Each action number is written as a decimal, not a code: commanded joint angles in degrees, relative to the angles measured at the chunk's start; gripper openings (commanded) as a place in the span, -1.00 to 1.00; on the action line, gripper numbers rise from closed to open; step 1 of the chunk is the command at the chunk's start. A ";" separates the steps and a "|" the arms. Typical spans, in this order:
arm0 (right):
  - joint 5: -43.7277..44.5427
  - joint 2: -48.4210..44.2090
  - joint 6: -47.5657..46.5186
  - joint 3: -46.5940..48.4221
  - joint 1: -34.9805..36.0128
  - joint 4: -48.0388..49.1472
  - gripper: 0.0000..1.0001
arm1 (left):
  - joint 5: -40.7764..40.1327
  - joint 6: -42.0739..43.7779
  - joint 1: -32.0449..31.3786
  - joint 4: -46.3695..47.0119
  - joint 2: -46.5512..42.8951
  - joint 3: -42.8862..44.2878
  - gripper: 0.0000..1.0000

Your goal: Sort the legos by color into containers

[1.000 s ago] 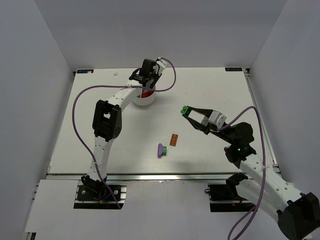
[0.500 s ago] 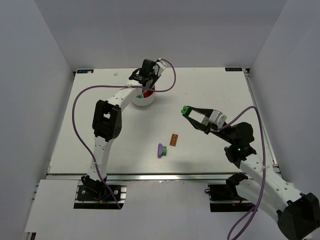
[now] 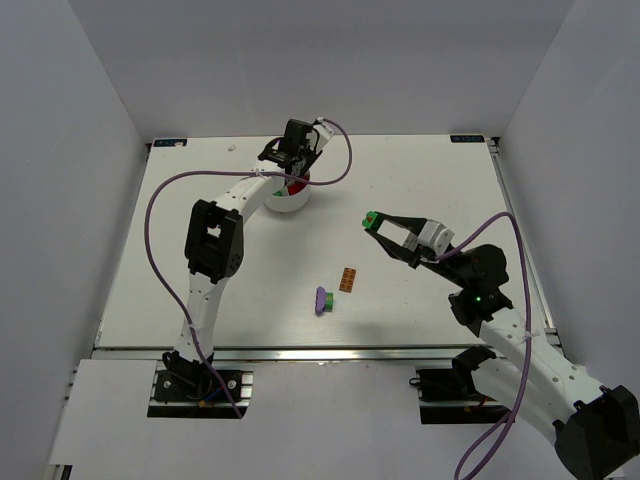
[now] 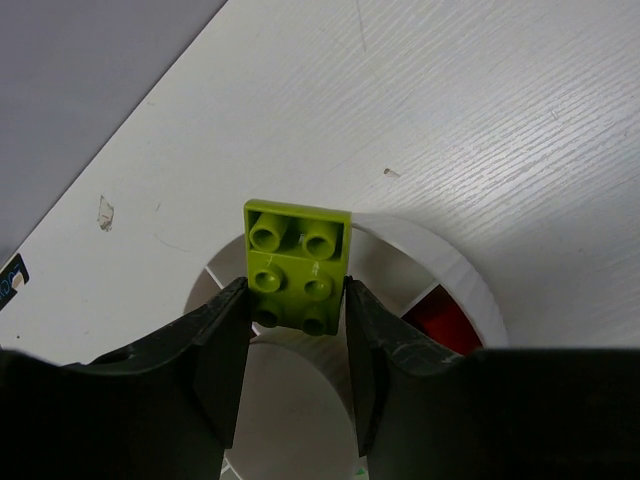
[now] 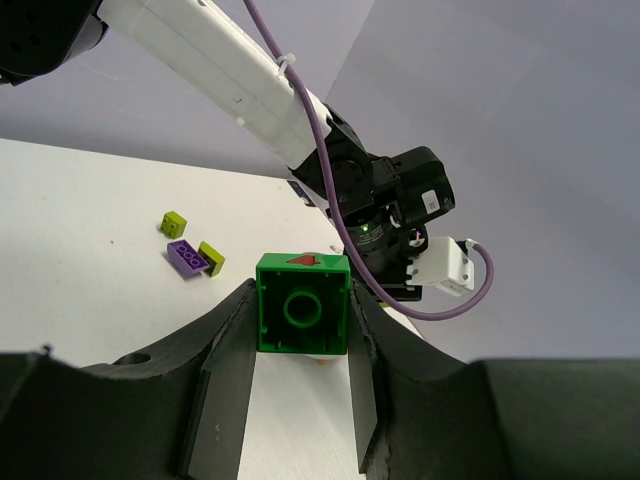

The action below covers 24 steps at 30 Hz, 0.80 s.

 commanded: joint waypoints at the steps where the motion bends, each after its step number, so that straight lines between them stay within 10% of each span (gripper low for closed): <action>1: -0.18 -1.13 0.37 -0.61 -0.32 3.60 -1.00 | -0.86 -0.49 0.29 -0.50 -5.55 -0.62 0.04; 24: -0.62 -0.61 0.54 -0.17 -1.02 2.82 -1.00 | 5.02 -9.09 0.29 4.33 -13.01 -1.23 0.03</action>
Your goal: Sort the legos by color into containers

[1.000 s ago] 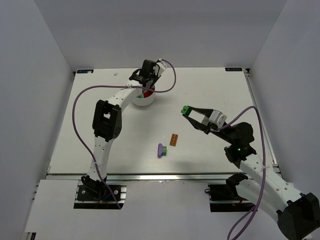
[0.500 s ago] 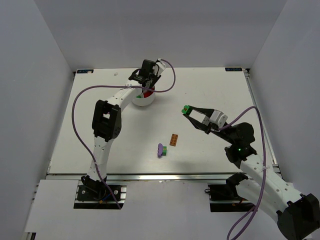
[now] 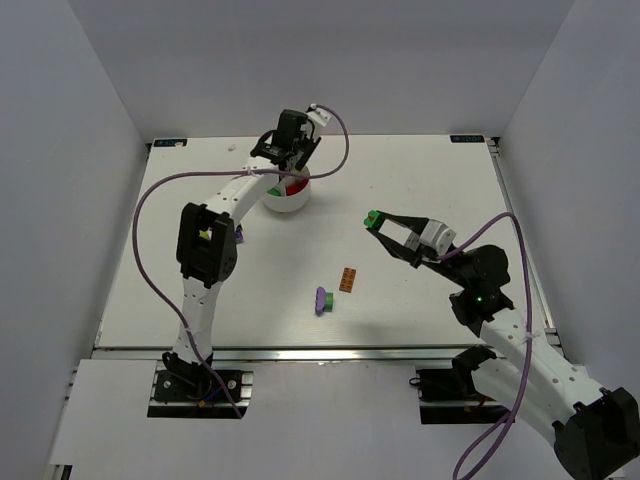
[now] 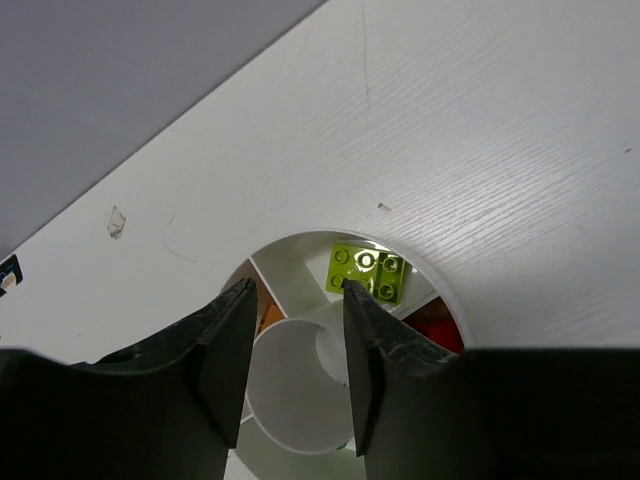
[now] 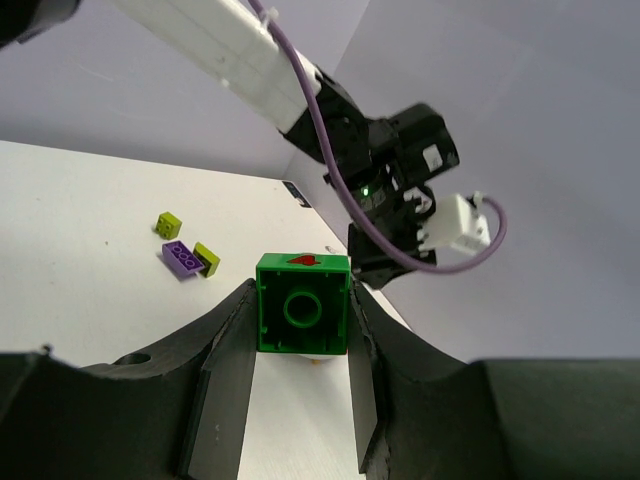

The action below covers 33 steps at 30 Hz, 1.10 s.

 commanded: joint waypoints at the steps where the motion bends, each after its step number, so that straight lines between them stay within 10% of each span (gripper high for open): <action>1: -0.68 -0.08 0.28 0.00 -0.41 2.38 -1.00 | 4.09 -5.51 0.29 4.36 -10.85 -0.93 -0.01; 9: -5.33 3.26 -4.10 3.07 -1.02 -4.64 -1.00 | 18.31 -24.14 0.38 14.72 -25.35 -15.30 -0.66; 14: -6.40 7.64 -6.40 6.15 -1.02 -10.53 -1.00 | 26.67 -35.66 0.38 20.44 -36.69 -30.62 0.15; 18: -6.31 11.08 -6.93 8.79 -1.02 -14.67 -1.00 | 29.23 -38.04 0.47 23.95 -48.45 -43.97 0.42; 33: 2.45 31.98 -9.56 28.17 5.55 -35.12 -1.00 | 19.23 -33.74 0.56 29.33 -62.45 -65.36 0.41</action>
